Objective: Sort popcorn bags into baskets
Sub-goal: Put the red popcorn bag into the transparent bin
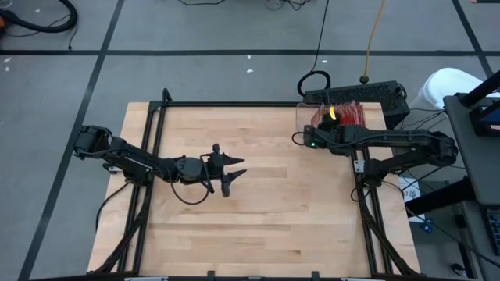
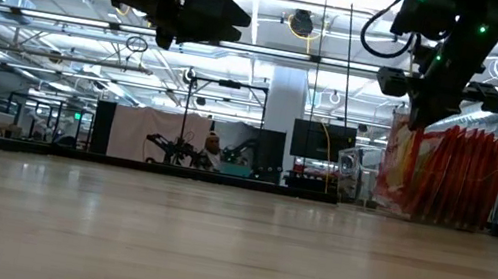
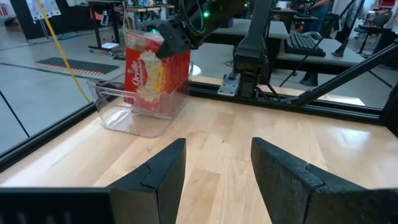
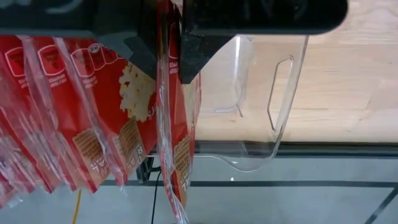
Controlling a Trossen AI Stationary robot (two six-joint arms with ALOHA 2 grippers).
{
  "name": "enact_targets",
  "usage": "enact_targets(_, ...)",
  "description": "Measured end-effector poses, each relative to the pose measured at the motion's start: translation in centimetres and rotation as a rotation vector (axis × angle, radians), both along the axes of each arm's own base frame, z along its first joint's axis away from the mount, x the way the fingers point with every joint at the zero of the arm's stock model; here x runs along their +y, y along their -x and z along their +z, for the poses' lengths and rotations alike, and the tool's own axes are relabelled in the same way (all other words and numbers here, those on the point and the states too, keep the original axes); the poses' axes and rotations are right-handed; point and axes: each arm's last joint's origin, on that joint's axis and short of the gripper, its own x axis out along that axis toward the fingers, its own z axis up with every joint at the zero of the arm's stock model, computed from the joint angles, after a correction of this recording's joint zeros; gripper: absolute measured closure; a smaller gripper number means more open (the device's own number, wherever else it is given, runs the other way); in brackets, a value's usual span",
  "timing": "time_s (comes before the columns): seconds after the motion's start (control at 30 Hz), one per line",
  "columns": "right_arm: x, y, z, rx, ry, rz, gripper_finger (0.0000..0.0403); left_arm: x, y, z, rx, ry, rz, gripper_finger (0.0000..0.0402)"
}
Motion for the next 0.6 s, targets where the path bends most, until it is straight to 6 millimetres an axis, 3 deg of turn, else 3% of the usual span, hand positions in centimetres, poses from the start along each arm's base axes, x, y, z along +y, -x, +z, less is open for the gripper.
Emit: enact_targets(0.6,0.12,0.03,-0.17,0.004,-0.054,0.021,0.0385,0.0,0.0,0.0,-0.001,0.003,0.001,0.0215)
